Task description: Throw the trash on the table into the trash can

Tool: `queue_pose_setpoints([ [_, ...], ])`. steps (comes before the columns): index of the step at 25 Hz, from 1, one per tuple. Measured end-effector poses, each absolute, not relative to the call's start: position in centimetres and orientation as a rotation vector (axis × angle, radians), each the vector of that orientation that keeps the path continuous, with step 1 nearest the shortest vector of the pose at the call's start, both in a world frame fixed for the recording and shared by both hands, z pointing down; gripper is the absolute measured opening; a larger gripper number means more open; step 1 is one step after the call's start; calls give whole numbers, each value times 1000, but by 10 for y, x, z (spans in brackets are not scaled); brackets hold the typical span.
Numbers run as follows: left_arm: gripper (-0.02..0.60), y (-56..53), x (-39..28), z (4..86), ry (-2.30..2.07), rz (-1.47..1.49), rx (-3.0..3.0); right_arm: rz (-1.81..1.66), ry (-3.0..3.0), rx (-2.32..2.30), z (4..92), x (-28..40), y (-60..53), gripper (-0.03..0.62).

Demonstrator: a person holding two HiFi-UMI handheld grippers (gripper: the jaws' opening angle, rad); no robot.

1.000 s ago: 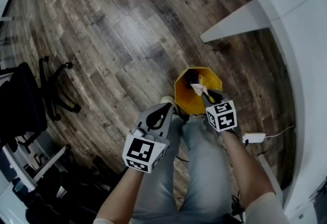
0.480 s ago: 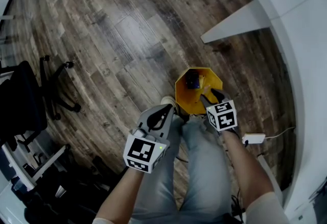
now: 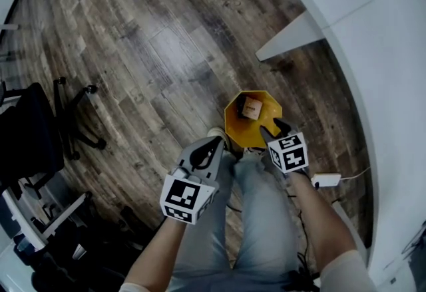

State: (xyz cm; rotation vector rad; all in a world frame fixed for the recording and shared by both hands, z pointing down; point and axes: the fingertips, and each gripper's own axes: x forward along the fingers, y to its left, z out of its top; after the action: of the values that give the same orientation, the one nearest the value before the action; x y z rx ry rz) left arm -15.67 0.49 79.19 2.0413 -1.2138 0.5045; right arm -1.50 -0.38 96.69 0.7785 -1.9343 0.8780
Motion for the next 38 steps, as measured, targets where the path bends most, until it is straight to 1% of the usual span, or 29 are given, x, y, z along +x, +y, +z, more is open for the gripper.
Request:
queue_pose_setpoints([
  [3,0,-2,-154,770,-1221,497,2058,858,-1972,775,936,-17,-13,209],
  [6,0,-7,-152,741,-1224,487,2067,881,-2009,779,894,-23,-19,171],
  [8,0,-5,-150,721,-1217,480,2072,899,-2049,763,859,-29,-18,160],
  [12,0,-2,-147,675,-1212,471,2092,848,-2146,726,783,-38,-15,76],
  [16,0,5,-144,631,-1211,470,2120,788,-2226,666,714,-42,-9,51],
  [21,0,-2,-147,572,-1231,446,2117,747,-2292,663,628,-45,-20,43],
  [25,0,-3,-139,529,-1225,430,2136,749,-2351,746,565,-35,-29,41],
  [31,0,0,-127,464,-1194,433,2199,775,-2384,889,490,-11,-30,41],
  [38,0,-2,-120,411,-1181,440,2302,747,-2463,992,419,2,-25,41],
])
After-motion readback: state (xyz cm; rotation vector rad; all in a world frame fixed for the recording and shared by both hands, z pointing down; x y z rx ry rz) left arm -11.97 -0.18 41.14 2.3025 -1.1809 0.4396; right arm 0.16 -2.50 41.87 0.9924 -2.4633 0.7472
